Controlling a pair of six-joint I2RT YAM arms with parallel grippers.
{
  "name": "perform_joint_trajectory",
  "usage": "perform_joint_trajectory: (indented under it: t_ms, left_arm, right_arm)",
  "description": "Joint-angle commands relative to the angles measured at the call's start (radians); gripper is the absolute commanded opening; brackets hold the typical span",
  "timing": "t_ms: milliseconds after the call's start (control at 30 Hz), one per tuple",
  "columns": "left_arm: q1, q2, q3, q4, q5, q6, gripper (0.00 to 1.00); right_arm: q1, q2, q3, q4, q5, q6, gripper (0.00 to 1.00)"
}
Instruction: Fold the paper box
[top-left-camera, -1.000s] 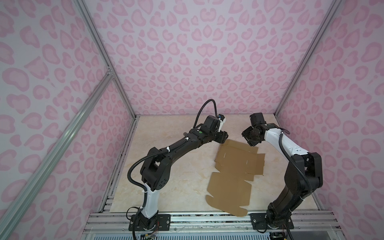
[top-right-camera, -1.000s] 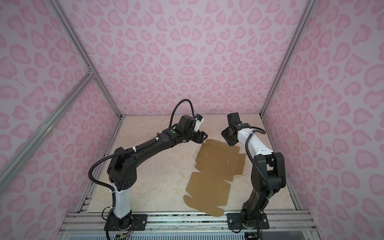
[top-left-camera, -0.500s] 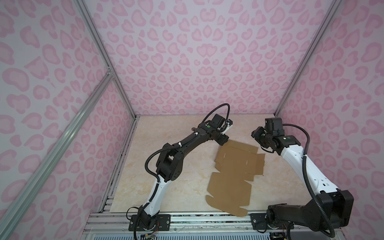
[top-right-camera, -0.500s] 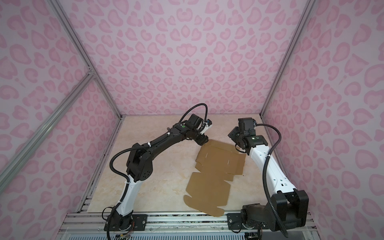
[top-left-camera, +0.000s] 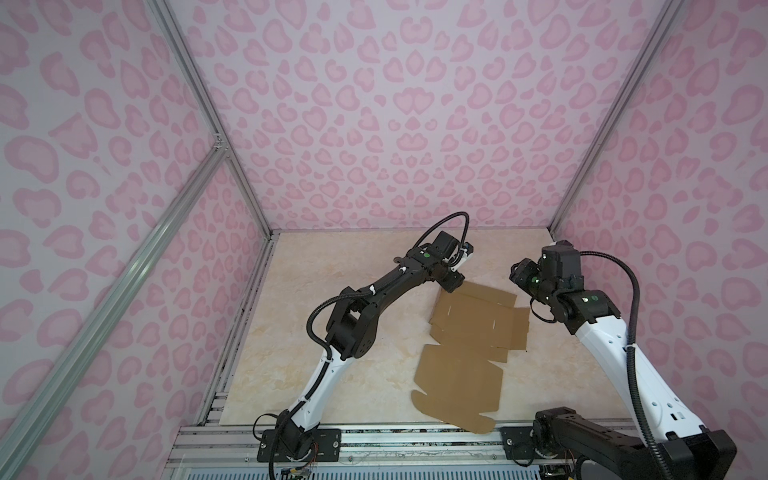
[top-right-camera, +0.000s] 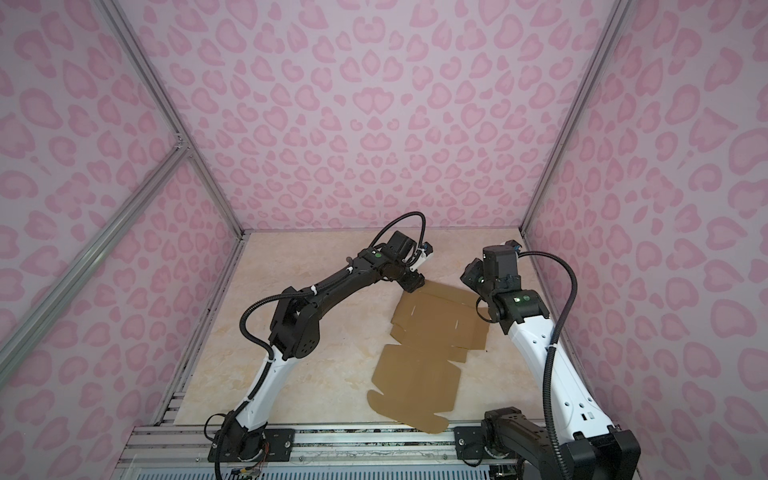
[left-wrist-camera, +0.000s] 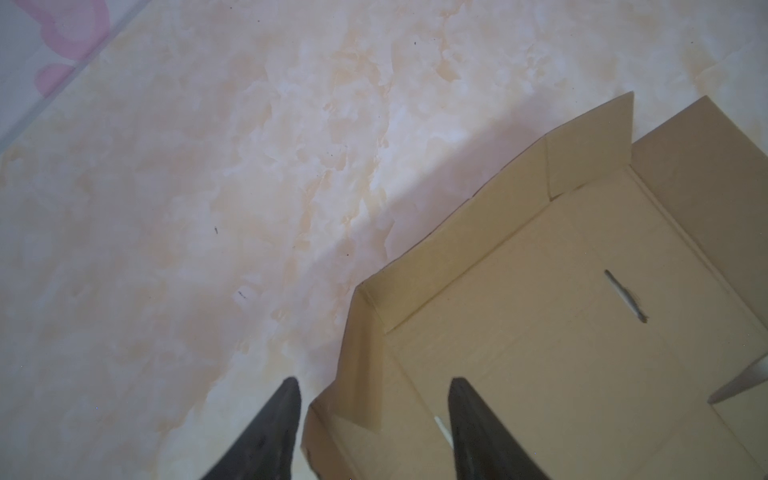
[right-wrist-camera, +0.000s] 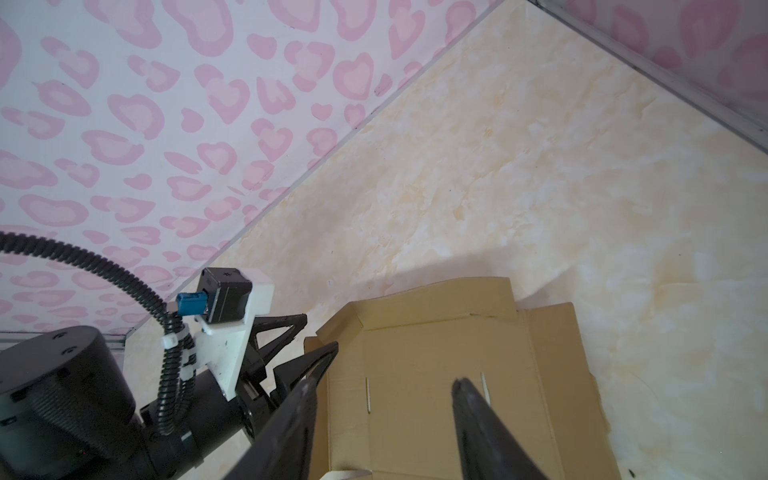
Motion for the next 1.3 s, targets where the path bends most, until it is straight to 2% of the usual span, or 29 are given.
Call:
perform_joint_trajectory:
  t_ms: [0,400,933,1000,1100,1267]
  left_arm:
    - [0.001,0.025,0.02,-0.007,-0.016,0.003,0.6]
    - [0.001,0.058,0.046,-0.011,0.004,-0.006,0.58]
    - [0.002,0.06,0.043,-0.034,0.007,-0.004,0.38]
    - [0.003,0.057,0.042,-0.038,-0.001,-0.003,0.39]
    - [0.007,0.042,0.031,-0.042,-0.018,-0.002,0.48]
    - [0.023,0.016,0.002,-0.05,-0.025,-0.001,0.49]
  right_arm:
    - [0.005,-0.017,-0.015,-0.006,0.024,-0.03,0.55]
    - [0.022,-0.055,-0.027,-0.007,0.042,-0.045,0.55]
    - [0.031,-0.067,-0.026,-0.012,0.056,-0.042,0.56]
    - [0.03,-0.068,-0.025,-0.013,0.055,-0.044,0.56]
    - [0.031,-0.07,-0.024,-0.015,0.054,-0.046,0.56]
    - [0.031,-0.074,-0.033,-0.015,0.052,-0.046,0.56]
